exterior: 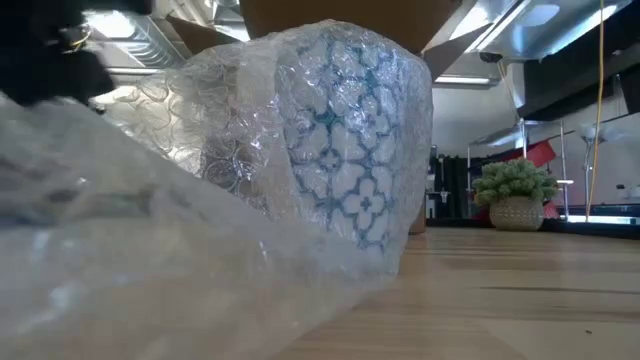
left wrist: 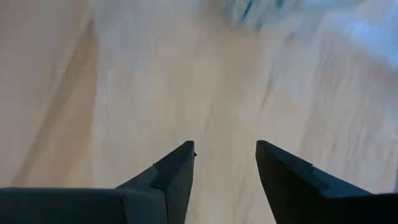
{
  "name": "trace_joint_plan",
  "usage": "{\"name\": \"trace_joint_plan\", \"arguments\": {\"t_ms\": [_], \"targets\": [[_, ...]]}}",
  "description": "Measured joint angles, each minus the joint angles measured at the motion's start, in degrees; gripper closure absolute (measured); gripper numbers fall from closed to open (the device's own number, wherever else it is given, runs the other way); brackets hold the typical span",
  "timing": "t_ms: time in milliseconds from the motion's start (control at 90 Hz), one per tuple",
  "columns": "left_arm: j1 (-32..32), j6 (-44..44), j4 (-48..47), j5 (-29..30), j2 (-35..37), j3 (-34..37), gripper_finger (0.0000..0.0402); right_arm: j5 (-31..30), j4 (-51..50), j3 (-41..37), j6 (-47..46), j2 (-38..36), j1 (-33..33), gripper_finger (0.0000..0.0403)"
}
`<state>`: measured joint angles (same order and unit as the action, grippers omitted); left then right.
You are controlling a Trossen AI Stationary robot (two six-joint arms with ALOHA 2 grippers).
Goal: Wrap mug
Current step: Wrap the white mug with bubble wrap
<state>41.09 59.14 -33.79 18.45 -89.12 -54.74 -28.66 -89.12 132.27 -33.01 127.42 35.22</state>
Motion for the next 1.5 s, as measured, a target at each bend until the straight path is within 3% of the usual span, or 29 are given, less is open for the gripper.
{"name": "trace_joint_plan", "arguments": {"t_ms": [244, 444, 678, 844, 1056, 1167, 1333, 1422, 1500], "targets": [[7.21, 21.56, -7.12, 0.1, 0.0, 0.0, 0.0245, -6.45, -0.71, -9.47, -10.68, -1.44, 3.15, 0.0402], [10.4, 34.99, -10.16, 2.84, -0.09, 0.48, 0.0245, -15.88, -0.9, -16.94, -23.99, -1.29, 5.22, 0.0402], [11.94, 46.43, -8.01, -4.25, -0.53, 4.71, 0.0245, -20.61, -0.46, -24.2, -37.6, -1.33, 7.94, 0.0402], [10.76, 41.58, -5.03, -9.61, -0.92, 5.68, 0.0245, -23.55, 0.09, -28.18, -43.61, -1.29, 9.22, 0.0402], [7.16, 32.37, -4.17, -11.4, -3.7, 5.67, 0.0245, -23.49, 1.01, -28.87, -43.26, -1.28, 9.01, 0.0402], [3.66, 25.63, -3.07, -15.75, -6.52, 5.44, 0.0251, -24.37, 0.96, -28.87, -43.23, -1.29, 9.01, 0.0402], [1.26, 21.24, -3.86, -19.51, -7.72, 5.14, 0.033, -24.32, 0.85, -28.87, -43.15, -1.27, 9.01, 0.0402], [1.67, 19.88, -5.9, -16.7, -6.56, 3.44, 0.0386, -24.26, 0.8, -28.87, -43.02, -1.27, 9.01, 0.0402], [2.51, 19.63, -7.84, -12.79, -4.86, 2.14, 0.0393, -24.26, 0.76, -28.87, -42.95, -1.27, 9.01, 0.0402]]}}
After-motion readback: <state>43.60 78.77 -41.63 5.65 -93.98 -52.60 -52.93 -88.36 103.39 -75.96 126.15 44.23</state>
